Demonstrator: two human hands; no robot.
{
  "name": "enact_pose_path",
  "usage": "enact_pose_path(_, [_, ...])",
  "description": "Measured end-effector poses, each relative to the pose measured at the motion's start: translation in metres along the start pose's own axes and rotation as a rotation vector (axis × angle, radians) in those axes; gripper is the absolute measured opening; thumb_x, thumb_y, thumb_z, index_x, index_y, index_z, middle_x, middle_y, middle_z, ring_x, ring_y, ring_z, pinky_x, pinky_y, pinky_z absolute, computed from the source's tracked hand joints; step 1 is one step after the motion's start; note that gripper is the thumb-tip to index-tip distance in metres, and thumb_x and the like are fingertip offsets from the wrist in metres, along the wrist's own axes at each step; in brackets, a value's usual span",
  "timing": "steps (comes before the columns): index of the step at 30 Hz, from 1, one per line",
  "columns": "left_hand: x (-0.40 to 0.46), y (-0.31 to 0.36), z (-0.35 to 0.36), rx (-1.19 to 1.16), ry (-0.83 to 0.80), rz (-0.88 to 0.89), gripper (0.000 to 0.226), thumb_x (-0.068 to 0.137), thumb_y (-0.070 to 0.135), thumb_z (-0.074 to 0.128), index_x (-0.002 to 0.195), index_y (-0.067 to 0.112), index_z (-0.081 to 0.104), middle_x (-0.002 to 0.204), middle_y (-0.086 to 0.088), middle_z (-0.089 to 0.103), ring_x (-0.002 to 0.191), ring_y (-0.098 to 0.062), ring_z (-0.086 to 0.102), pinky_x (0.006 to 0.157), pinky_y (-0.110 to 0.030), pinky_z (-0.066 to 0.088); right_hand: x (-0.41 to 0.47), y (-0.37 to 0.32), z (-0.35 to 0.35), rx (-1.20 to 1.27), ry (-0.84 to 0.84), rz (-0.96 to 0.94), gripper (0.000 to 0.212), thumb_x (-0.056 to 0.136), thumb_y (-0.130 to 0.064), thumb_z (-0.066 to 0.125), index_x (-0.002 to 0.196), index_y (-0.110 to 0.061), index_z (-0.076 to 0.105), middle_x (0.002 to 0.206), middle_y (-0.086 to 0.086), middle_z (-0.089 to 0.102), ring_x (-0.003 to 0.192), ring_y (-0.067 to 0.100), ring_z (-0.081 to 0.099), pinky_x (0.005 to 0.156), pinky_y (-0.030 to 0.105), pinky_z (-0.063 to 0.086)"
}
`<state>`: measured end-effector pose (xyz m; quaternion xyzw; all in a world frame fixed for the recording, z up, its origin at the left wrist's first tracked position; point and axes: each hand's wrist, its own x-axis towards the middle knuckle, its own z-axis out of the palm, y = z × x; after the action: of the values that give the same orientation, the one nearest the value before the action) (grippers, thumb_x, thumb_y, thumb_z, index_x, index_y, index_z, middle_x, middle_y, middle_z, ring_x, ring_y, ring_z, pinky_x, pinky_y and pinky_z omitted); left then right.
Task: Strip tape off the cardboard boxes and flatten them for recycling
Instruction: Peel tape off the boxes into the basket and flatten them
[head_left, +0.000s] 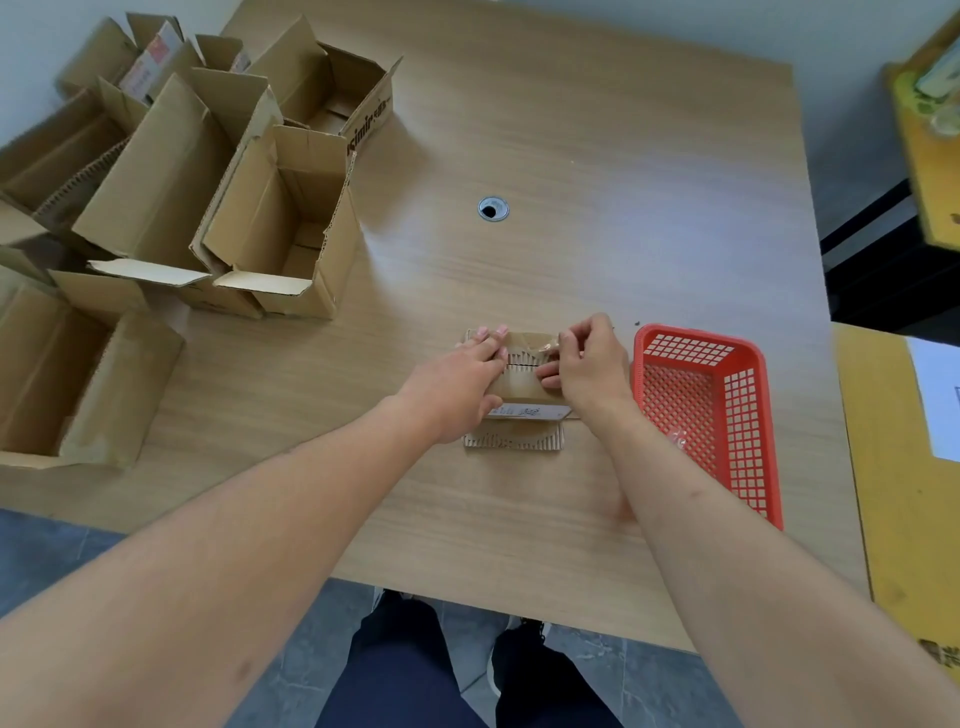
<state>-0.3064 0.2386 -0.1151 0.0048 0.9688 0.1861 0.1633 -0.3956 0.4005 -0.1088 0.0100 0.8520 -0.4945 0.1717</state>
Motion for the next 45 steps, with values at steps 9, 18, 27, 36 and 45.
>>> enact_pose_path(9, [0.000, 0.001, 0.000, -0.008, -0.009, -0.003, 0.067, 0.104, 0.032, 0.055, 0.160, 0.012, 0.024, 0.170, 0.005, -0.004, 0.157, -0.016, -0.002, 0.125, -0.037, 0.023, -0.003, 0.003, -0.004, -0.441, 0.027, -0.345, 0.019, 0.079, -0.022, 0.087, 0.084, -0.020, 0.069, 0.076, -0.008, 0.067, 0.074, 0.016, 0.065, 0.073, 0.031, 0.051])
enact_pose_path(18, [0.000, 0.001, 0.001, -0.019, -0.002, -0.006, 0.067, 0.104, 0.031, 0.055, 0.160, 0.011, 0.024, 0.171, 0.003, -0.004, 0.157, -0.016, -0.002, 0.124, -0.037, 0.024, -0.008, 0.027, -0.001, -0.430, -0.087, -0.550, 0.012, 0.090, -0.008, 0.075, 0.101, -0.009, 0.081, 0.105, 0.005, 0.060, 0.089, 0.020, 0.062, 0.081, 0.035, 0.054])
enact_pose_path(27, [-0.002, 0.006, -0.005, -0.007, -0.028, -0.002, 0.065, 0.106, 0.031, 0.050, 0.159, 0.007, 0.022, 0.171, -0.002, -0.004, 0.157, -0.019, -0.002, 0.124, -0.034, 0.016, -0.010, 0.013, -0.005, -0.398, -0.110, -0.486, 0.041, 0.091, -0.009, 0.073, 0.130, -0.024, 0.071, 0.101, -0.006, 0.075, 0.090, 0.012, 0.065, 0.092, 0.029, 0.051])
enact_pose_path(36, [-0.001, 0.008, -0.006, -0.018, -0.043, -0.011, 0.057, 0.109, 0.027, 0.041, 0.159, 0.005, 0.024, 0.171, -0.004, -0.003, 0.157, -0.021, -0.001, 0.126, -0.034, 0.013, -0.002, -0.006, -0.002, -0.584, -0.077, -0.295, 0.009, 0.087, -0.026, 0.081, 0.093, -0.021, 0.080, 0.099, 0.000, 0.054, 0.087, 0.020, 0.056, 0.074, 0.030, 0.040])
enact_pose_path(45, [0.000, 0.006, -0.004, -0.077, -0.035, -0.032, 0.057, 0.109, 0.029, 0.041, 0.159, 0.008, 0.025, 0.171, 0.000, -0.003, 0.157, -0.018, -0.003, 0.125, -0.033, 0.012, 0.003, -0.002, -0.008, -0.647, -0.017, -0.240, 0.009, 0.101, -0.022, 0.061, 0.094, -0.017, 0.063, 0.100, 0.006, 0.069, 0.098, 0.027, 0.061, 0.077, 0.035, 0.042])
